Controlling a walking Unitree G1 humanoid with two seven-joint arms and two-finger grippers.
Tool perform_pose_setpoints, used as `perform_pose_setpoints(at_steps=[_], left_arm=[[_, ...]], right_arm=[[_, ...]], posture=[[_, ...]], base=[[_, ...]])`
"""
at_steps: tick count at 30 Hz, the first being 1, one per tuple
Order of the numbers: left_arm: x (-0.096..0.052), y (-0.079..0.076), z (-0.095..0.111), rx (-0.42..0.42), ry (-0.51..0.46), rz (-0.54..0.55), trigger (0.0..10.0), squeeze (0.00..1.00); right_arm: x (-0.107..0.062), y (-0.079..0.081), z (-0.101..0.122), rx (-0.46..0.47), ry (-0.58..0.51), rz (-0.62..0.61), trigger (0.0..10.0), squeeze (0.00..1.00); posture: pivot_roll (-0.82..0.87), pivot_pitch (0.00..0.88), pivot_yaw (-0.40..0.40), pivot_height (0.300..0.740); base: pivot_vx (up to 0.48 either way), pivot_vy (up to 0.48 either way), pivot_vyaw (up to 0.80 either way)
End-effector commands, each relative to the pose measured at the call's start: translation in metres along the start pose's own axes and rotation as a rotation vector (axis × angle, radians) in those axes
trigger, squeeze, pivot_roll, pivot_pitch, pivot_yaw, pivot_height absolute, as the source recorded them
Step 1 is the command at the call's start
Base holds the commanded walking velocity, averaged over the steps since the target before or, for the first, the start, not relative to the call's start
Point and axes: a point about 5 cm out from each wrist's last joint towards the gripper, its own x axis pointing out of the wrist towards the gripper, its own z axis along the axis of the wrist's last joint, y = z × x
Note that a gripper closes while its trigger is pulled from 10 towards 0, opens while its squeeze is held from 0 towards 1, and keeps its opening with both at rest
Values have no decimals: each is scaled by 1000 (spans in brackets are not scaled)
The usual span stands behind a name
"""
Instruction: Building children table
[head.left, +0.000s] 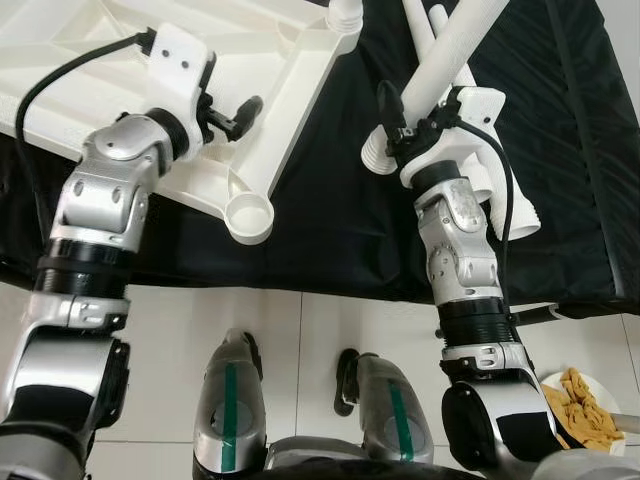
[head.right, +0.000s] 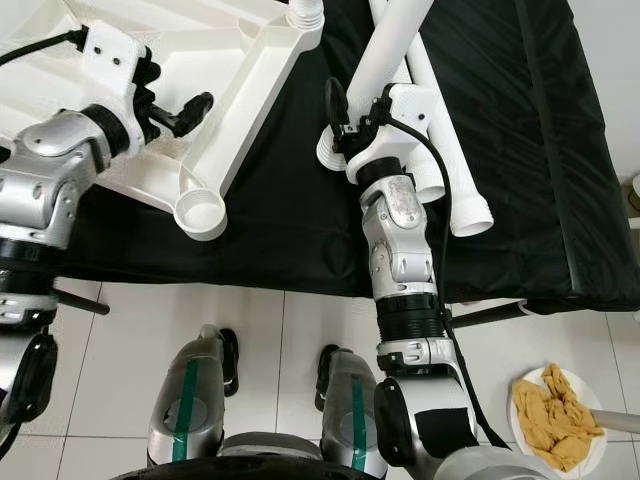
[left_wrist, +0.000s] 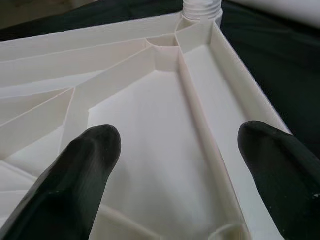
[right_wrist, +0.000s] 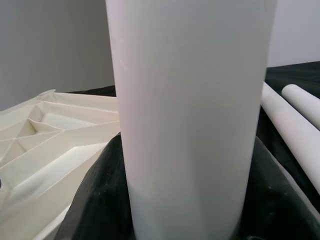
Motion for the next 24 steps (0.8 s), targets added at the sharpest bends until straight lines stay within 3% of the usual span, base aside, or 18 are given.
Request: perform_pose_setpoints(at_steps=[1,8,12,15,19,22,24], left_arm=[[-4,-4,-4,38,31,-69,10000,0],[-22,9,-5,126,76,-50,10000,0],[-26,7,-10,138,104,-85,10000,0],[-29,0,-19,158,142,-128,10000,0],[-26,-25,-43,251,235,-232,10000,0],[-24,-31,-47,264,248,-253,10000,0],[-16,-46,-48,241,237,-289,10000,0]], right_arm=[[0,-2,2,-2,-17,-2,10000,0],[-1,-3,3,-3,-16,-2,10000,0],[-1,-4,3,-5,-15,-1,10000,0],[-1,-4,3,-6,-14,-1,10000,0],[-1,-6,3,-9,-14,-3,10000,0],[-2,-6,4,-10,-14,-4,10000,0],[-2,-7,4,-14,-13,-6,10000,0]], posture=[[111,70,-69,740],[114,76,-71,740],[115,80,-72,740],[114,82,-72,740],[105,90,-75,740],[103,93,-76,740],[96,95,-76,740]], base=[[0,0,0],[0,0,0],[0,0,0],[0,0,0],[0,0,0],[0,0,0],[0,0,0]])
